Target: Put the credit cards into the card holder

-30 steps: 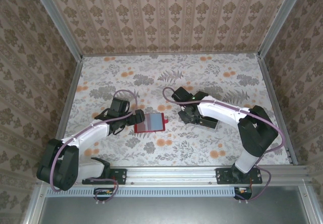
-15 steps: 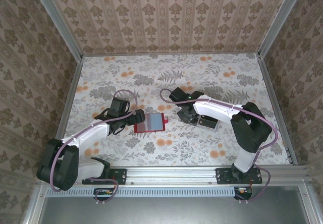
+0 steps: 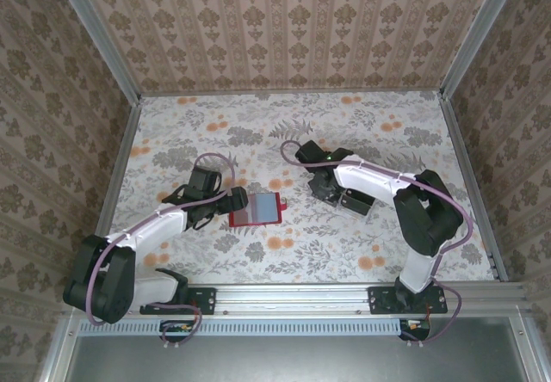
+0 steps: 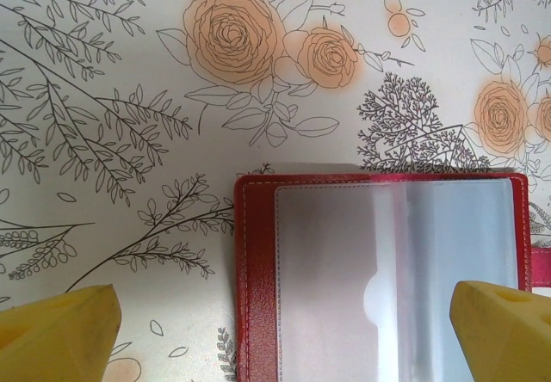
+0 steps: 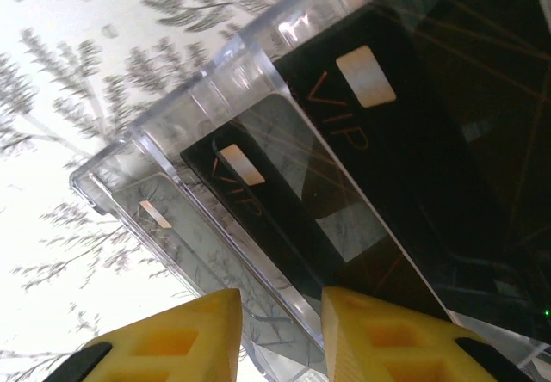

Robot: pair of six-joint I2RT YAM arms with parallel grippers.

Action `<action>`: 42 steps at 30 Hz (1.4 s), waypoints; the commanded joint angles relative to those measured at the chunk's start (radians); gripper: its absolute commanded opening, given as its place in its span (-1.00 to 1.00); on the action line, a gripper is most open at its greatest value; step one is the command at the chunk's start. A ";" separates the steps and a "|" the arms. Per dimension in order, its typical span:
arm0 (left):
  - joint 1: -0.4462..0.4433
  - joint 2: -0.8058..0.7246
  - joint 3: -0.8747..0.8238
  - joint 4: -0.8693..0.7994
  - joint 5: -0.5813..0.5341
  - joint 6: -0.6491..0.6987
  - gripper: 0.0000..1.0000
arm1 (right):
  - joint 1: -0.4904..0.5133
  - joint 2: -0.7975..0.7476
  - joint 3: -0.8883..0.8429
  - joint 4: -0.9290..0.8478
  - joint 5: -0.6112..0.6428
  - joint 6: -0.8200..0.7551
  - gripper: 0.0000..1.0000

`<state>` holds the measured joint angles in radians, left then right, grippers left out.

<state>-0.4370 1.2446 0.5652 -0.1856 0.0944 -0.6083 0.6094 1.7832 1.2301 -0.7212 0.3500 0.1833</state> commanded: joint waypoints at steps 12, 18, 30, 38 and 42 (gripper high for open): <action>0.005 0.020 0.029 0.002 0.005 0.024 1.00 | -0.050 -0.020 0.027 0.008 -0.115 0.007 -0.37; 0.003 0.025 0.031 0.004 0.008 0.022 1.00 | -0.050 -0.037 0.032 -0.006 -0.129 -0.005 -0.46; 0.003 0.032 0.032 0.012 0.014 0.018 0.99 | -0.050 -0.011 0.039 -0.027 -0.125 -0.044 -0.53; 0.002 0.036 0.031 0.017 0.016 0.019 1.00 | -0.049 0.010 0.042 -0.032 -0.107 -0.084 -0.54; 0.002 0.041 0.033 0.021 0.018 0.019 1.00 | -0.046 0.016 0.045 -0.034 -0.078 -0.109 -0.60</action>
<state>-0.4370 1.2728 0.5667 -0.1761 0.1009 -0.6052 0.5575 1.7836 1.2491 -0.7155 0.2382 0.1093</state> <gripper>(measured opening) 0.997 0.207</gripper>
